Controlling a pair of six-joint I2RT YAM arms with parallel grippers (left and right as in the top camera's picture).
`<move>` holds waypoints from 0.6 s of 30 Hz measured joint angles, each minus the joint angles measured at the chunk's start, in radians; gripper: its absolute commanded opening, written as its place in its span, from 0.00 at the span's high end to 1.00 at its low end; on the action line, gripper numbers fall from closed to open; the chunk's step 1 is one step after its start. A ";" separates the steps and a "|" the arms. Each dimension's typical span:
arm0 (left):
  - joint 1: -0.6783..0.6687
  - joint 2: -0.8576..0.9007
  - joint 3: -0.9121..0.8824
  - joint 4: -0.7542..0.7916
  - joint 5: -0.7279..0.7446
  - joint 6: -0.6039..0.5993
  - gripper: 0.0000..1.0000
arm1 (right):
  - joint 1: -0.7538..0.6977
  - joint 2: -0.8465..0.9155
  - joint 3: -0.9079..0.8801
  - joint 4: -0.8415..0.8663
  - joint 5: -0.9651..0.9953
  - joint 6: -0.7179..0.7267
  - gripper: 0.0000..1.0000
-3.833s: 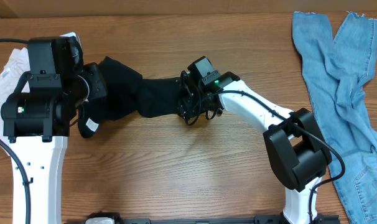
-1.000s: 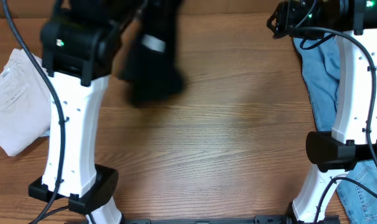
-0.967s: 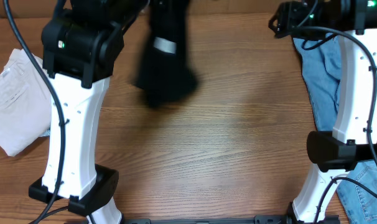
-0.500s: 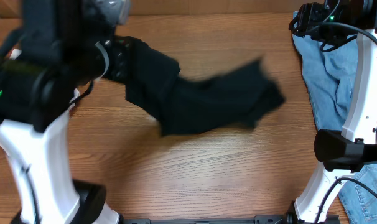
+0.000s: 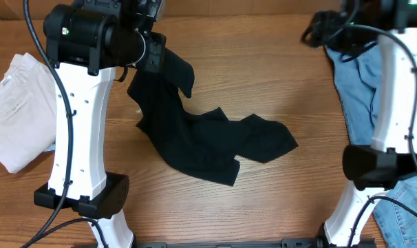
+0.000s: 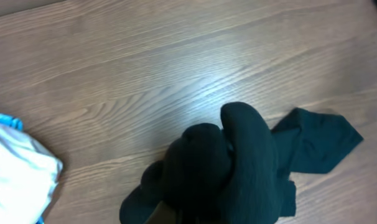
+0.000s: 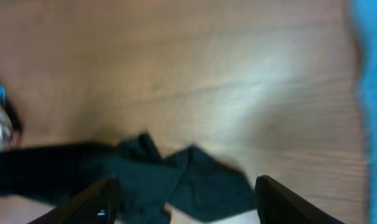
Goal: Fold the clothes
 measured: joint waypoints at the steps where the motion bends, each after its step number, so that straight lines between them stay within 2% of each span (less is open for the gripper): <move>1: 0.000 0.000 0.000 0.000 -0.008 -0.005 0.94 | 0.021 0.000 -0.041 0.000 -0.005 -0.006 0.24; 7: 0.001 -0.005 -0.040 0.000 -0.061 -0.027 0.96 | 0.185 0.001 -0.330 0.112 -0.033 -0.048 0.24; 14: 0.001 -0.006 -0.150 0.000 -0.113 -0.027 0.96 | 0.336 0.003 -0.674 0.386 -0.093 -0.065 0.31; 18: 0.001 -0.006 -0.157 0.001 -0.123 -0.027 0.96 | 0.404 0.003 -0.799 0.530 -0.101 -0.069 0.31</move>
